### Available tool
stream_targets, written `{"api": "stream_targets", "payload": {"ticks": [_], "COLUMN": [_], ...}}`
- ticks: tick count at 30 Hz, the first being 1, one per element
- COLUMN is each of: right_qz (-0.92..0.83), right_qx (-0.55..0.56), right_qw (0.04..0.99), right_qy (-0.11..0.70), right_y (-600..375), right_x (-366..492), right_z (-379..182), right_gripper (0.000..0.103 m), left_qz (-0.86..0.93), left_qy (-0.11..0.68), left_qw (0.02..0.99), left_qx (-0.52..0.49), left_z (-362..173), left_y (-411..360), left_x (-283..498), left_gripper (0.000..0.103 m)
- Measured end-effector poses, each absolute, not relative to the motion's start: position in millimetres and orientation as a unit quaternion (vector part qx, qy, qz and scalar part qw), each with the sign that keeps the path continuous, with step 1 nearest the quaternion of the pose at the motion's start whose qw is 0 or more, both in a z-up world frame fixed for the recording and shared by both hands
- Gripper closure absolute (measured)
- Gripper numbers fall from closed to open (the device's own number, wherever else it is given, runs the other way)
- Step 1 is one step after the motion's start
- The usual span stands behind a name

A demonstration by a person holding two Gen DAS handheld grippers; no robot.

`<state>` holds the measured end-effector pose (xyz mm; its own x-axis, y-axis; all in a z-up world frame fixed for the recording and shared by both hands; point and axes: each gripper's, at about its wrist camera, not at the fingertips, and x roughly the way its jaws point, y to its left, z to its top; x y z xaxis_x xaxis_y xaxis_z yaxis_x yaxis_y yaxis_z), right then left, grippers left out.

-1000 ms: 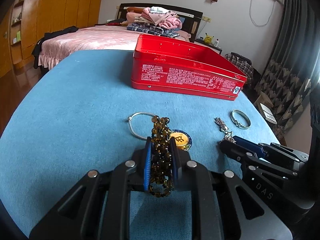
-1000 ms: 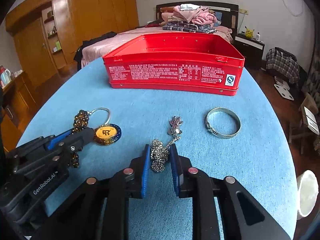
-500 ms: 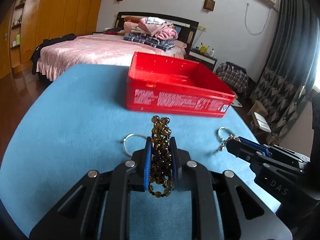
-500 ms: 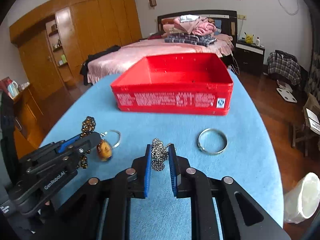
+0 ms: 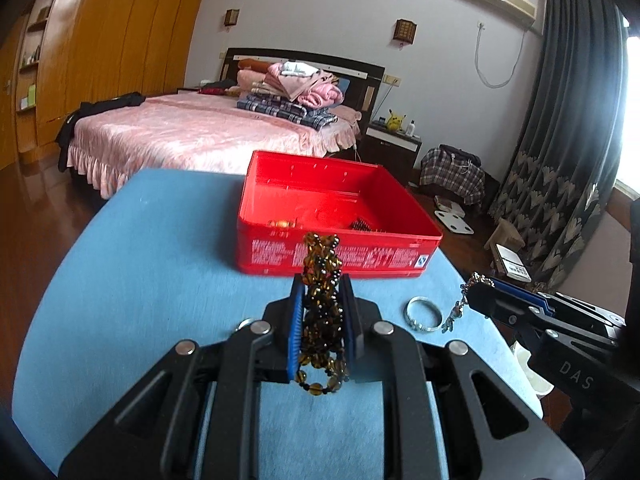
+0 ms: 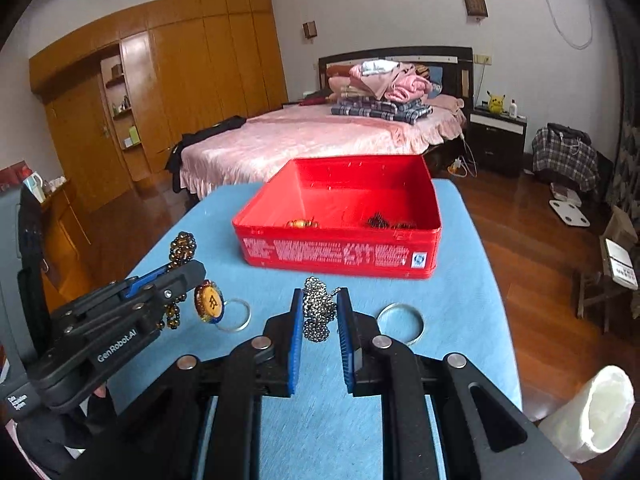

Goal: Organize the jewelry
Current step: 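Carry the bead strand and charm chain over the red tin and open both grippers, then withdraw both open grippers from the tin toward the two silver bangles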

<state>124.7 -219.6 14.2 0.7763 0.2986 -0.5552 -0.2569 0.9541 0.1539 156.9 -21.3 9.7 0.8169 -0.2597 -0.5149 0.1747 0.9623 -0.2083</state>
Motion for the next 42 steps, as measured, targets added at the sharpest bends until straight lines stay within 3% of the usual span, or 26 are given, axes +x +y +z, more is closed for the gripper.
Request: {"api": "stream_targets", "payload": {"ticks": [20, 37, 39, 40, 41, 42], "right_qz": [0.13, 0.138, 0.128, 0.123, 0.118, 0.113], "right_qx": [0.044, 0.035, 0.024, 0.022, 0.018, 0.014], "right_qw": [0.95, 0.943, 0.944, 0.947, 0.949, 0.951], "right_qy": [0.279, 0.301, 0.302, 0.297, 0.291, 0.287], "right_y": [-233, -223, -222, -222, -223, -225], "right_x": [224, 301, 301, 301, 299, 297], "right_z": [30, 5, 1, 2, 3, 3], "right_gripper": [0.087, 0.085, 0.062, 0.054, 0.054, 0.053], "left_qz": [-0.118, -0.116, -0.112, -0.11, -0.108, -0.104], "left_qy": [0.27, 0.307, 0.317, 0.318, 0.317, 0.309], "left_qw": [0.954, 0.943, 0.94, 0.94, 0.94, 0.943], "left_qx": [-0.059, -0.06, -0.061, -0.063, -0.066, -0.071], "left_z": [37, 10, 5, 5, 5, 7], "left_y": [-48, -51, -48, -45, -41, -35], "left_x": [261, 343, 345, 344, 343, 339], "left_gripper": [0.087, 0.086, 0.082, 0.067, 0.049, 0.047]}}
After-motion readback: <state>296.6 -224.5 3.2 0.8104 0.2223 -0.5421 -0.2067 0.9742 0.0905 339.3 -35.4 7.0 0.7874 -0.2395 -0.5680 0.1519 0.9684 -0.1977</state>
